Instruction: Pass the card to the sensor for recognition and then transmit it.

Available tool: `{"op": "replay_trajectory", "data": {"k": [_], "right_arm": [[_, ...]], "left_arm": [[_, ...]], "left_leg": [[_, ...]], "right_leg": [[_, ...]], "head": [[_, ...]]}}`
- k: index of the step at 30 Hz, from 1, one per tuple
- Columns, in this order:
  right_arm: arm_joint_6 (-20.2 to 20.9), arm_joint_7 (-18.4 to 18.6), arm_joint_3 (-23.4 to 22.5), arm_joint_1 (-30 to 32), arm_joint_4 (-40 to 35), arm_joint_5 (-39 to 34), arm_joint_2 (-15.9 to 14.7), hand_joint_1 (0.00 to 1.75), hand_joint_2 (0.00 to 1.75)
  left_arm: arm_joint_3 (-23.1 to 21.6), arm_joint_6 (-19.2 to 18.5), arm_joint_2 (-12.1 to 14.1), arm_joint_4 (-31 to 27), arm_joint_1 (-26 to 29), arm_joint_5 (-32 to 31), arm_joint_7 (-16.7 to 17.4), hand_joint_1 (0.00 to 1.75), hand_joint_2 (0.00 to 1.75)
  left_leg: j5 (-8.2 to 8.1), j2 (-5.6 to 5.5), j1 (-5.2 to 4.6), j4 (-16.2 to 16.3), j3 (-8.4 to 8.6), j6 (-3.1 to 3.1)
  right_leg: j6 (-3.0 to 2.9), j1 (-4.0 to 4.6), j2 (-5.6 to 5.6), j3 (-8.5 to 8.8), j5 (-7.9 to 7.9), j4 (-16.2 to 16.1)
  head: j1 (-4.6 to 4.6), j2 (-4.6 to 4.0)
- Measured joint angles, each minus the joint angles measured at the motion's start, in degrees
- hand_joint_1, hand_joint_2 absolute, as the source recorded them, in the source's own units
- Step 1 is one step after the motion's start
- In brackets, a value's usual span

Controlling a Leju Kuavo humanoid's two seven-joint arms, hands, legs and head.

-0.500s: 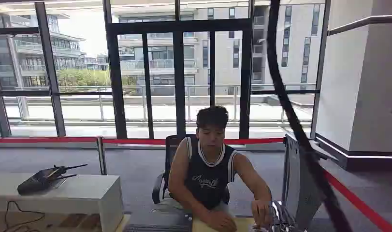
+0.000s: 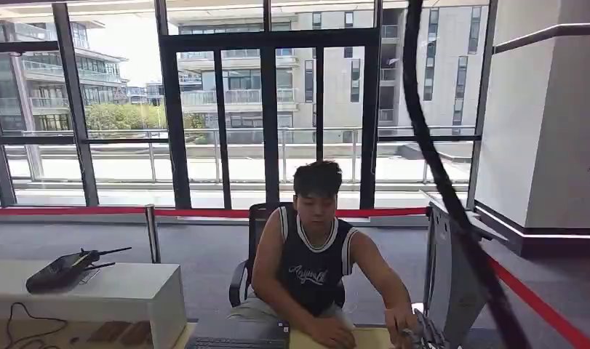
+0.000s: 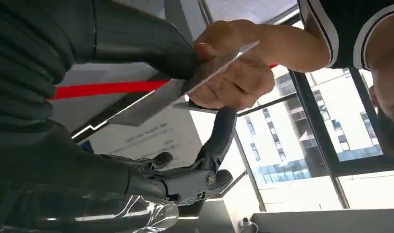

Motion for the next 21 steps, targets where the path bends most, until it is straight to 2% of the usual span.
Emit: {"op": "replay_trajectory", "data": {"k": [15, 21], "right_arm": [[0.0, -0.6, 0.3, 0.1, 0.8, -2.0, -0.4, 1.75, 1.75], [0.7, 0.1, 0.5, 1.3, 0.7, -2.7, -1.6, 1.75, 1.75]], "left_arm": [[-0.3, -0.2, 0.1, 0.0, 0.2, -0.1, 0.7, 0.0, 0.0], [-0.9, -0.6, 0.2, 0.0, 0.2, -0.2, 0.7, 0.0, 0.0]], "left_leg": [[0.0, 0.01, 0.0, 0.0, 0.01, 0.0], [0.0, 0.02, -0.01, 0.0, 0.02, 0.0]], "right_leg": [[0.0, 0.0, 0.0, -0.01, 0.0, 0.0], [0.0, 0.0, 0.0, 0.0, 0.0, 0.0]], "head": [[0.02, 0.0], [0.0, 0.0]]}}
